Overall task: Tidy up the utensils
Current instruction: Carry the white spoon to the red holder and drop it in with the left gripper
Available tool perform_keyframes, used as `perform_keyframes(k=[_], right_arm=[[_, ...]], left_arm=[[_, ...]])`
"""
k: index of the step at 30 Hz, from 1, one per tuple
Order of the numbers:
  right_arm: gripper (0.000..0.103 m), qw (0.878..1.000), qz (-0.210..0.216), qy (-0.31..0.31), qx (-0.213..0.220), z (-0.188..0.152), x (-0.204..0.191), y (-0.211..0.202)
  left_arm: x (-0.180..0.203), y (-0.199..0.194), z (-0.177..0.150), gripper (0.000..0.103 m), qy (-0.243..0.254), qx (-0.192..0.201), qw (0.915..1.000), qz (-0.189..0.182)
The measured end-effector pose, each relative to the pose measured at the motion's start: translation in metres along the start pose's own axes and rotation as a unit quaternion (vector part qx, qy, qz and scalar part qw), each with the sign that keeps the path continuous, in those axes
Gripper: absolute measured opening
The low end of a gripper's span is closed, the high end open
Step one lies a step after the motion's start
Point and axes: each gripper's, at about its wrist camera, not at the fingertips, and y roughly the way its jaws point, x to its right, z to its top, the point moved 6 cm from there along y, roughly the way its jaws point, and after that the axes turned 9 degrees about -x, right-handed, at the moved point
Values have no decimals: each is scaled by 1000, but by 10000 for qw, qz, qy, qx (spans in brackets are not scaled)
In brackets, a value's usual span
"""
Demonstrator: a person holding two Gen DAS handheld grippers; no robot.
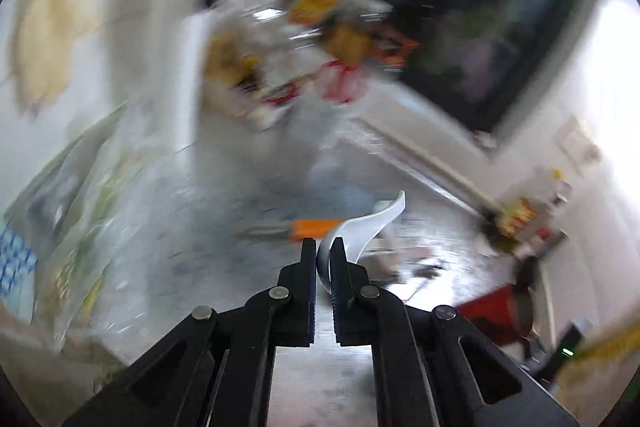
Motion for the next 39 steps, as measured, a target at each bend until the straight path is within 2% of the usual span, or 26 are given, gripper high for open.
perform_keyframes(k=[4, 6, 11, 14, 18, 21, 31, 35, 39], right_arm=[[92, 10000, 0, -4, 1, 0, 0, 0], [92, 10000, -6, -25, 4, -1, -2, -1], [92, 10000, -14, -78, 7, -2, -4, -1], [92, 10000, -12, -81, 3, -1, -4, -1], [92, 10000, -13, -92, 0, -2, -5, -2], [92, 10000, 8, -84, -10, -2, -5, -2], [92, 9999, 28, -100, -27, -3, -6, -1], [92, 9999, 33, -107, -25, -2, -6, -1], [92, 9999, 24, -107, -23, -1, -7, -2]], left_arm=[[51, -11, 3, 6, 740, 71, 9962, -458], [79, -17, 2, 6, 1146, 90, 9909, -698], [134, -19, -7, 6, 1921, 36, 9760, -1027], [161, -14, -20, 6, 2377, -74, 9661, -1005], [177, 0, -31, 7, 2775, -222, 9581, -679], [185, 8, -37, 8, 2938, -322, 9538, -534], [197, 21, -43, 9, 3005, -466, 9507, -607], [196, 21, -42, 27, 2952, -453, 9522, -640], [193, 20, -41, 30, 2896, -429, 9538, -680]])
